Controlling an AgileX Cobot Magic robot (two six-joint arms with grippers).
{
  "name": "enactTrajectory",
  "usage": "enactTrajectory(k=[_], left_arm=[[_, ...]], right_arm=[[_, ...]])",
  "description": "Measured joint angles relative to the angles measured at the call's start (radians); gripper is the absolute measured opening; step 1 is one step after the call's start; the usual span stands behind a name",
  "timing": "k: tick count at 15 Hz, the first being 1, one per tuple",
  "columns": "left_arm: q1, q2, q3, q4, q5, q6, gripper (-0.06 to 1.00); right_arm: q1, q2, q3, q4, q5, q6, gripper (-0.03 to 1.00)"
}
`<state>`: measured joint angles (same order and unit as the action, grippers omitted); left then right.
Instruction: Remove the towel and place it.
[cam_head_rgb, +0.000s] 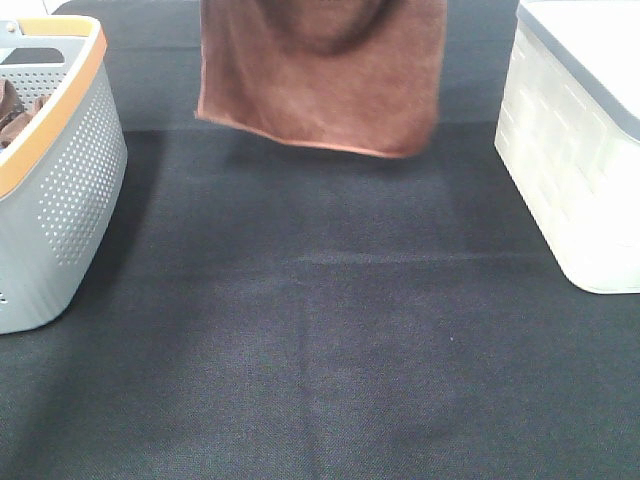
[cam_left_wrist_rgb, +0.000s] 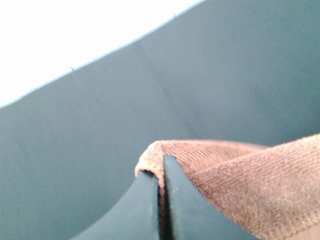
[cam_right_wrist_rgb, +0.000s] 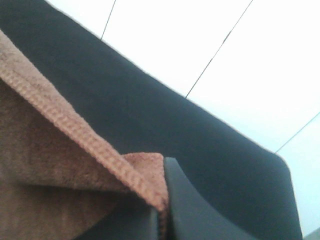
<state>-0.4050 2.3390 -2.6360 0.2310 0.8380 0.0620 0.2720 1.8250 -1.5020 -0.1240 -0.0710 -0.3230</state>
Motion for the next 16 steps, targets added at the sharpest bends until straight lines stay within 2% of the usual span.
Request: enactTrajectory(k=[1, 4, 5, 7, 8, 9, 12, 13, 16], left_arm=[[0.011, 0.03, 0.0, 0.012, -0.114, -0.007, 0.0], [0.029, 0.101, 0.0, 0.012, -0.346, -0.042, 0.0], [0.032, 0.129, 0.0, 0.012, -0.411, -0.051, 0.0], [0.032, 0.19, 0.0, 0.013, -0.484, -0.062, 0.0], [0.032, 0.214, 0.0, 0.012, -0.463, -0.062, 0.0], [0.031, 0.23, 0.002, 0.0, -0.387, -0.062, 0.0], [0.031, 0.23, 0.005, -0.098, -0.107, -0.062, 0.0], [0.031, 0.227, 0.005, -0.16, 0.016, -0.062, 0.0], [0.031, 0.22, 0.005, -0.192, 0.286, -0.062, 0.0]], right_arm=[[-0.012, 0.039, 0.0, 0.0, -0.091, 0.0, 0.0], [-0.053, 0.148, 0.0, 0.001, -0.366, 0.0, 0.0], [-0.065, 0.18, 0.0, 0.004, -0.415, -0.001, 0.0], [-0.08, 0.225, 0.0, 0.013, -0.418, -0.001, 0.0], [-0.08, 0.235, 0.0, 0.019, -0.368, -0.001, 0.0], [-0.076, 0.237, 0.0, 0.019, -0.295, -0.001, 0.0], [-0.064, 0.237, 0.0, 0.019, -0.038, 0.019, 0.0], [-0.053, 0.233, 0.0, 0.022, 0.084, 0.051, 0.0], [-0.037, 0.198, 0.0, 0.063, 0.281, 0.079, 0.0]])
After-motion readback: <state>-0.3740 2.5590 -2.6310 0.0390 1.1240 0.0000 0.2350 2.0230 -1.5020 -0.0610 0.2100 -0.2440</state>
